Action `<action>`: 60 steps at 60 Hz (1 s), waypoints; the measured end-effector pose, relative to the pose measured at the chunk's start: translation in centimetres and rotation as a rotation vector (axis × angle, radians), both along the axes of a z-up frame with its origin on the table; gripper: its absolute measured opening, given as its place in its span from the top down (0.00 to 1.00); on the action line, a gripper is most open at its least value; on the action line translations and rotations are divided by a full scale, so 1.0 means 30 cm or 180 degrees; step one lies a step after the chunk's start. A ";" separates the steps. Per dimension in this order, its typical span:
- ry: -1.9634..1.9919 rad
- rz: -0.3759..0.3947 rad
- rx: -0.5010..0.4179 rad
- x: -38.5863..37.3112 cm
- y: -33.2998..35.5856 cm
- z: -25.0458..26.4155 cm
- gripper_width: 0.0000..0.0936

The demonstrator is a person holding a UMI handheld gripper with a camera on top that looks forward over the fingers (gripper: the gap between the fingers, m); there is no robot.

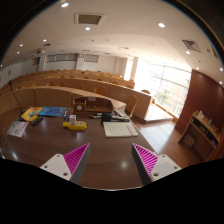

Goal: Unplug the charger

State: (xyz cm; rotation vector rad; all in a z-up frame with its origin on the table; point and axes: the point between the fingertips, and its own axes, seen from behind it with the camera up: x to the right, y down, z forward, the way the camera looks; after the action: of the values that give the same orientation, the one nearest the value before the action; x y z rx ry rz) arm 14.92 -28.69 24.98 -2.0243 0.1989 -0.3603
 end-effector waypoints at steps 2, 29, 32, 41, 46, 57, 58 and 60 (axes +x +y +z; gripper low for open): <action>0.0048 0.0010 -0.0021 -0.013 -0.003 -0.013 0.09; 0.0355 0.0373 -0.0469 -0.076 0.205 -0.457 0.09; 0.0412 0.0506 -0.0483 -0.148 0.288 -0.500 0.09; 0.0547 0.0796 -0.0236 -0.331 0.639 -0.556 0.09; 0.0495 0.0819 -0.0104 -0.383 0.847 -0.562 0.09; 0.0491 0.0879 0.0110 -0.473 1.251 -0.584 0.11; 0.0516 0.0886 0.0113 -0.478 1.286 -0.591 0.10; 0.0544 0.0877 0.0090 -0.485 1.339 -0.615 0.11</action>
State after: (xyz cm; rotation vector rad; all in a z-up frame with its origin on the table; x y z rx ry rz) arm 0.38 11.48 6.53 -2.0221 0.0284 -0.0116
